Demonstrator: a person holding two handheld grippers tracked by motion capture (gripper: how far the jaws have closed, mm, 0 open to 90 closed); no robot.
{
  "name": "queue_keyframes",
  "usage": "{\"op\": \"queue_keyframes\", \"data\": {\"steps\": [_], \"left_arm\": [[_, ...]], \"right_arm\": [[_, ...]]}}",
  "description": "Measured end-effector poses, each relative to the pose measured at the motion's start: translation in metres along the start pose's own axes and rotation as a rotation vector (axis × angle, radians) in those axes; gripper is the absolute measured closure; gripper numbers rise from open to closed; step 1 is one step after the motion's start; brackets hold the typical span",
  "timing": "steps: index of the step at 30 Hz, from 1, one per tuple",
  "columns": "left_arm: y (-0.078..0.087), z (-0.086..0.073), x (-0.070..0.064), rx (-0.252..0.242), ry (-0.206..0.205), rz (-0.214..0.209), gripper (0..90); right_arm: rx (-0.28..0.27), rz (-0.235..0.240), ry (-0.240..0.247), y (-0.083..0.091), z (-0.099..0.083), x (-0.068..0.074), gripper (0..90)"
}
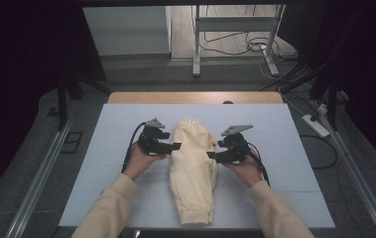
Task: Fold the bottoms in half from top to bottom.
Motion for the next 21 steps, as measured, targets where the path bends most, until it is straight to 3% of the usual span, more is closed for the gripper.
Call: {"op": "queue_keyframes", "data": {"steps": [15,21], "left_arm": [[-0.011,0.018,0.032,0.015,0.05,0.037,28.1],[-0.014,0.022,0.044,0.011,0.067,0.042,28.0]], "right_arm": [[0.036,-0.038,-0.013,-0.032,0.023,-0.019,33.6],[0.035,-0.032,-0.033,-0.047,0.032,-0.021,33.6]]}}
Point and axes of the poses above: each handheld gripper's, and its own axes: y roughly backward along the jaws, z roughly out of its top, x roughly to its left, the point moved 9 cm from there along -y, roughly forward along the jaws, and after that the axes turned 14 degrees about -z, right-handed, at the moved point
